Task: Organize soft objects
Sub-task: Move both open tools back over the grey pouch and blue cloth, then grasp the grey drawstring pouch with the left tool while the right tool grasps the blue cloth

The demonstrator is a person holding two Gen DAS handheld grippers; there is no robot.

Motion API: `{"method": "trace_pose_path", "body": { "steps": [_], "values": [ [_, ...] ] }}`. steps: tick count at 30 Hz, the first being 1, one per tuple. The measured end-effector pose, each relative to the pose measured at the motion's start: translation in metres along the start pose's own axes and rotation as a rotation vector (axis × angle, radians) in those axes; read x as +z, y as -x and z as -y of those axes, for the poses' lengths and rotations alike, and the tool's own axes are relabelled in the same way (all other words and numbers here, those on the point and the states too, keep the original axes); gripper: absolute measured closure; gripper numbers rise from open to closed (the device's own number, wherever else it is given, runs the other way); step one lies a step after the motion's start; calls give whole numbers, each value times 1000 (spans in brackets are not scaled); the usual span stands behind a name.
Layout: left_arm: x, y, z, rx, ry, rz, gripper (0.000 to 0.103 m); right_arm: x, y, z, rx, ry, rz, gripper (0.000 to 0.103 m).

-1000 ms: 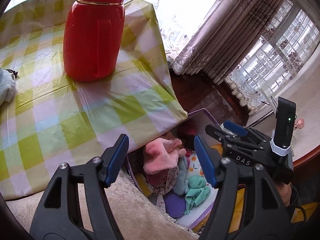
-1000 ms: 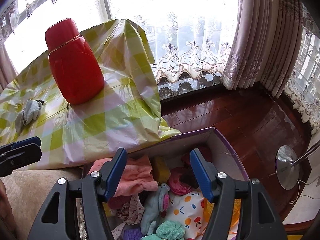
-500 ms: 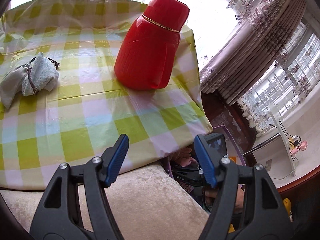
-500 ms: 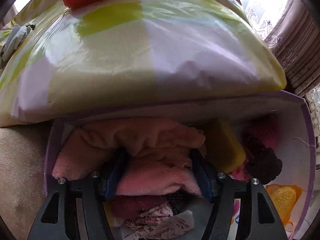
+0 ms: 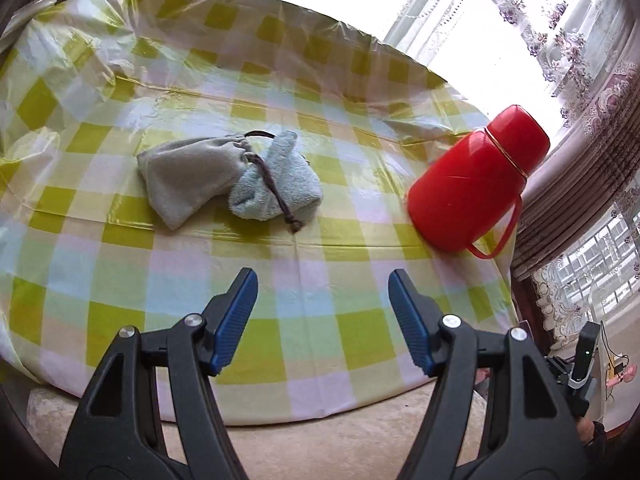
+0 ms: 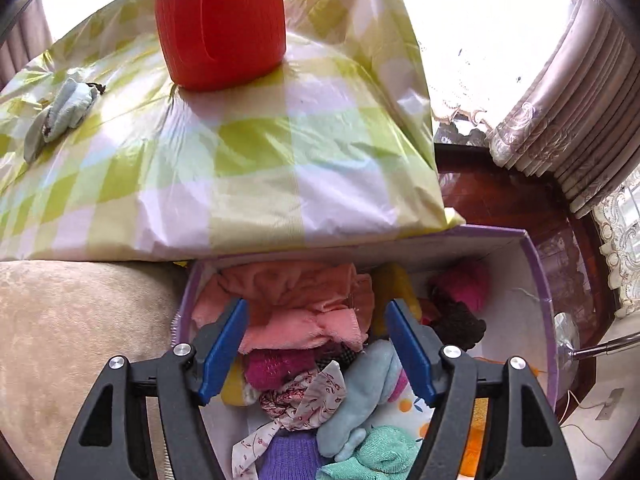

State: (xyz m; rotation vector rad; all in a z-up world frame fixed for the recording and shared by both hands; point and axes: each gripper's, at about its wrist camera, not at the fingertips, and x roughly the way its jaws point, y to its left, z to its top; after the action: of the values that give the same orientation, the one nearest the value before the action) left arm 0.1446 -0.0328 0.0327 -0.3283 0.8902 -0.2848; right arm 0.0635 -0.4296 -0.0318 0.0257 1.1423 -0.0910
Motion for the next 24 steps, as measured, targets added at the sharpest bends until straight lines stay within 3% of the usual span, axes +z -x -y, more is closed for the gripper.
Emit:
{"method": "trace_pose_path", "body": {
  "steps": [7, 12, 15, 24],
  "values": [
    [32, -23, -56, 158, -51, 8, 19, 52, 28, -63, 68, 110, 101, 25],
    [46, -46, -69, 235, -243, -41, 10, 83, 20, -118, 170, 197, 118, 25],
    [51, -60, -71, 269, -370, -58, 6, 99, 11, -150, 180, 254, 127, 22],
    [68, -112, -73, 231, -628, -173, 5, 149, -46, -235, 227, 383, 97, 22]
  ]
}}
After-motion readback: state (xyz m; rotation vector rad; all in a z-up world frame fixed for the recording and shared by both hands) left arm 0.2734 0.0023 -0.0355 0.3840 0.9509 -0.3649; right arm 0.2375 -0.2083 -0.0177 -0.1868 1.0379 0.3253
